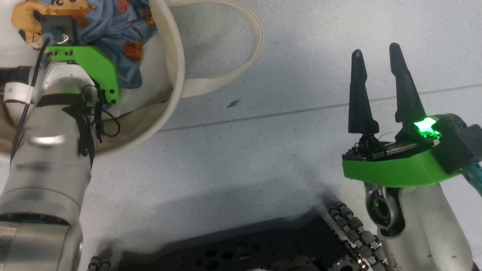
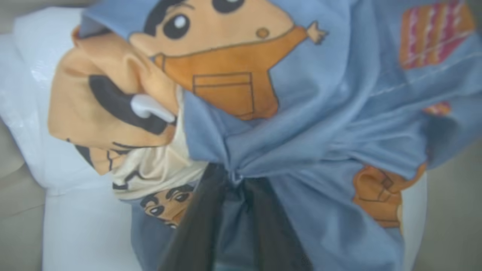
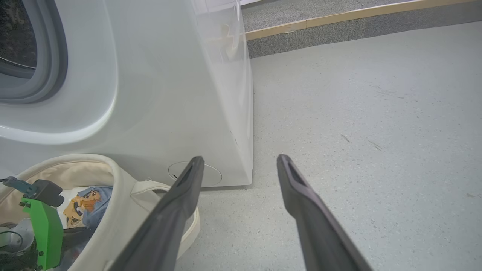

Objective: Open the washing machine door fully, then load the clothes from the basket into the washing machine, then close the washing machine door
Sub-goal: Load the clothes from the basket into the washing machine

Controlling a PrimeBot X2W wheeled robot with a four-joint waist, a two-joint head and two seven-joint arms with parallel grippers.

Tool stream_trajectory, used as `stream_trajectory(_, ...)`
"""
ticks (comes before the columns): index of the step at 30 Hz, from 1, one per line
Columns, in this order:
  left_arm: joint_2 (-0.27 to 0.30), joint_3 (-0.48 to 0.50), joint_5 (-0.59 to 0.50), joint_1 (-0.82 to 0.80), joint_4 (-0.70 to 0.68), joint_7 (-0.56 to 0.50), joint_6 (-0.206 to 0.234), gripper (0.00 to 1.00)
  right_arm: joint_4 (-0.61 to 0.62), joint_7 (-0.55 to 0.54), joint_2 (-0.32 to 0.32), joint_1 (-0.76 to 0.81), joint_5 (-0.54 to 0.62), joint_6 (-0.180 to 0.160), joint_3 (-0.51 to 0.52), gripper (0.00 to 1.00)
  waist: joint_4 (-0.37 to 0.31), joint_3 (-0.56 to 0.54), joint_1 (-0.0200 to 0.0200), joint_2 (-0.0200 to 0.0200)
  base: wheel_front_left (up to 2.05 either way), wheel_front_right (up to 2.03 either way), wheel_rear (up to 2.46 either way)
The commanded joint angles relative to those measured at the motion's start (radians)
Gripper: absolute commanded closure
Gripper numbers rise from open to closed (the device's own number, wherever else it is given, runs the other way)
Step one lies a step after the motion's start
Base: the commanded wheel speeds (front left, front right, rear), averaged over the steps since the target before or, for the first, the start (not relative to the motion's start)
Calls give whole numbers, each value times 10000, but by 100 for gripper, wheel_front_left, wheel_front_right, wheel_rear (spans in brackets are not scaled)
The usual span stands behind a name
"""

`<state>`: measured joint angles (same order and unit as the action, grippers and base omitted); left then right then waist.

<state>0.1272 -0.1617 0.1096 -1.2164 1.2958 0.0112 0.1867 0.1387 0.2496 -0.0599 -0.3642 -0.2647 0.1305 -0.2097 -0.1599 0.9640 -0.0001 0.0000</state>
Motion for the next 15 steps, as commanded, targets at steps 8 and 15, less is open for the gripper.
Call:
stream_trajectory(8,80,230,409,685,-59,1848,-145,100,225,122,91,225,36,2,-181,0,297,-909,1,0,0,0,0)
stream_trajectory(15,155,463,691,1718,-861,2490,-276,100,182,122,83,269,-23,2,-352,0,538,-2259,1,0,0,0,0)
